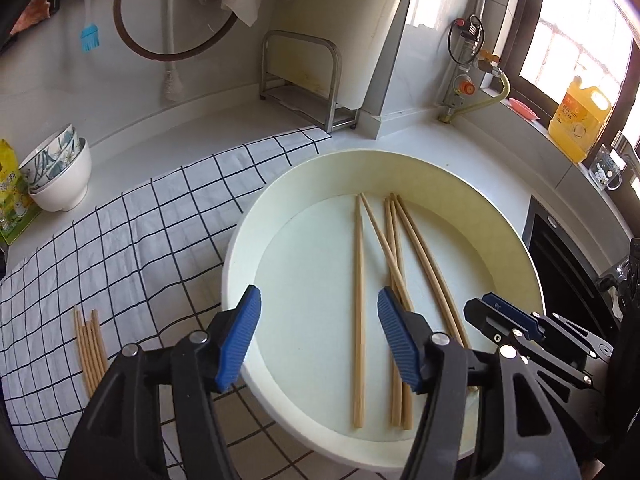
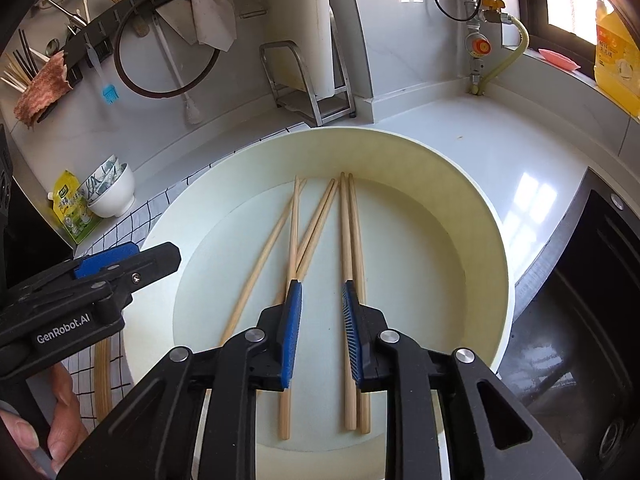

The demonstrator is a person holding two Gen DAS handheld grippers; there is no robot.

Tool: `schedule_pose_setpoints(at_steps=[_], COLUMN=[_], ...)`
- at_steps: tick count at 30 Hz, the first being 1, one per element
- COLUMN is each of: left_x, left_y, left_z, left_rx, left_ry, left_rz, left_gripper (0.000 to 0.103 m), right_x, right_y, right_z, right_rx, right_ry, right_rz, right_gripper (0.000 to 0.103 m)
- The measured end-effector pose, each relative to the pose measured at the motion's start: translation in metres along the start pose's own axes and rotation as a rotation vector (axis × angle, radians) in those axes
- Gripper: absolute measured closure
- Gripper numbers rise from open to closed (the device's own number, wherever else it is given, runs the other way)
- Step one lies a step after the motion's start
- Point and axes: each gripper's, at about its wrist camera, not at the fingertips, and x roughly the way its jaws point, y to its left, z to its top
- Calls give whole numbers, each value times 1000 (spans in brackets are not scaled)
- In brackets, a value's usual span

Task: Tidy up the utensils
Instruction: 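Open the left gripper into the basin while the right gripper releases its chopstick, then withdraw both open grippers back over the remaining chopsticks on the cloth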

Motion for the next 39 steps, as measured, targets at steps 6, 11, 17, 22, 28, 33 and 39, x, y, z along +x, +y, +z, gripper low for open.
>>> schedule_pose_setpoints(at_steps=[6,11,17,22,28,33,39], left_x=[-17,-33,-55,-69,-86,-98,-102], left_y=[16,26,44,62,94,128,164], left_z=[-17,-32,-55,-74,-99,-120,-147], left_rx=[-27,-30,-54,-71,-121,-175,-228], left_ry=[-3,-16,-37,-36,-27,-28,-20], left_rz=[33,70,109,145,194,244,301], left_gripper=[41,40,37,35,35,33,32], right_x=[-12,-25,-36,-45,-52,-54,-37], right_y=[12,26,50,73,107,139,174], right_z=[-11,-20,-34,-45,-58,-71,-91], right_rx=[-4,-28,-70,-107,-168,-229,-303], right_ry=[-10,-27,-31,-37,-36,-27,39], right_rz=[25,42,66,94,128,176,204], right_gripper=[83,79,78,77,75,69,67])
